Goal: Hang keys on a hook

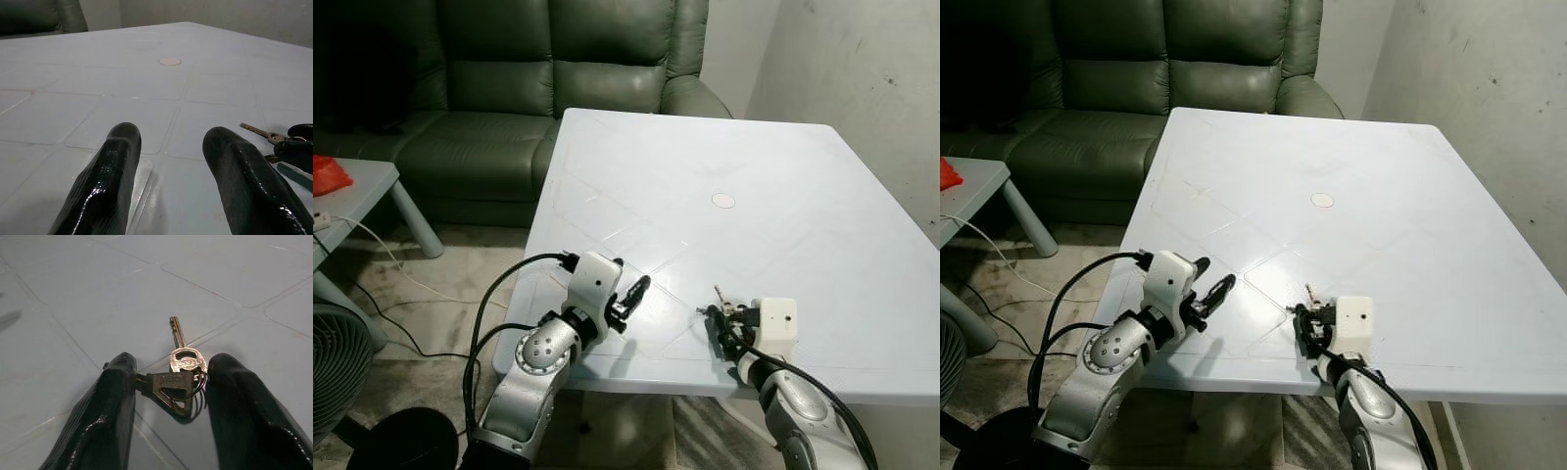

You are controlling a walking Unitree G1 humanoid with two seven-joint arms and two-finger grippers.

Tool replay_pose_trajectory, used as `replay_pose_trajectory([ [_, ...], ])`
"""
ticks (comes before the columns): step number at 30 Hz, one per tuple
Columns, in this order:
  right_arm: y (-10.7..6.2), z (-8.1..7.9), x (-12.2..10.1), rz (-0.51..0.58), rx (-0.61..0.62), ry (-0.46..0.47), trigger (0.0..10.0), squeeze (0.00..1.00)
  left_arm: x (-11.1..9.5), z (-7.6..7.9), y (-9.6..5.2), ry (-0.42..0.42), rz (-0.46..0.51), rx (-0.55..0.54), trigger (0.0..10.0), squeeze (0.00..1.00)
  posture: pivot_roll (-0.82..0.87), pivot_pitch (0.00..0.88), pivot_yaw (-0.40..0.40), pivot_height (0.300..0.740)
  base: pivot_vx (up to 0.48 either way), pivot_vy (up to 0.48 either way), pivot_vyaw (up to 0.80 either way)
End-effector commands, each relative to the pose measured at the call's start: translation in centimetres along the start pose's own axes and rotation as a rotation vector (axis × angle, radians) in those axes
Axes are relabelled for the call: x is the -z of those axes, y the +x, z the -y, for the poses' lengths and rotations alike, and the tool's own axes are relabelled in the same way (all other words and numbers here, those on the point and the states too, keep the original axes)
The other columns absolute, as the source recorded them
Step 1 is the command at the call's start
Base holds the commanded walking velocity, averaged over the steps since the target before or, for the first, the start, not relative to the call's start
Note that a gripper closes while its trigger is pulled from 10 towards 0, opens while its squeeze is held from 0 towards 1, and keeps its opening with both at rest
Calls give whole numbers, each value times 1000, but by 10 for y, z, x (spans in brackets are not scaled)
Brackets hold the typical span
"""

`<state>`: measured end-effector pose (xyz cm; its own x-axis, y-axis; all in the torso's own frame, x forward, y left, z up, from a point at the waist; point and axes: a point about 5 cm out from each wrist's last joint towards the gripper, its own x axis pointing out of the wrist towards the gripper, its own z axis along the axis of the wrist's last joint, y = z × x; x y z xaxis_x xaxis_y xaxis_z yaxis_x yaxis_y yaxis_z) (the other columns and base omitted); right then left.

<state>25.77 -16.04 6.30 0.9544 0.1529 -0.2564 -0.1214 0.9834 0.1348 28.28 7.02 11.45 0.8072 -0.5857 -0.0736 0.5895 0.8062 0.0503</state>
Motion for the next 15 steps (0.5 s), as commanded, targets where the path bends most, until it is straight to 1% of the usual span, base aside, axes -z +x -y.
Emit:
replay_pose_trajectory([
  [1,-1,3,-3,20,6,-11,10000,0,-5,2,1,22,14,13,10000,0,-137,24,-28,740,0,0,0],
  [11,-3,12,1,-8,61,-11,10000,0,-6,3,2,26,13,19,10000,0,-138,26,-27,740,0,0,0],
  [15,-4,13,5,-29,46,-12,10000,0,-6,3,2,31,14,21,10000,0,-138,25,-26,740,0,0,0],
])
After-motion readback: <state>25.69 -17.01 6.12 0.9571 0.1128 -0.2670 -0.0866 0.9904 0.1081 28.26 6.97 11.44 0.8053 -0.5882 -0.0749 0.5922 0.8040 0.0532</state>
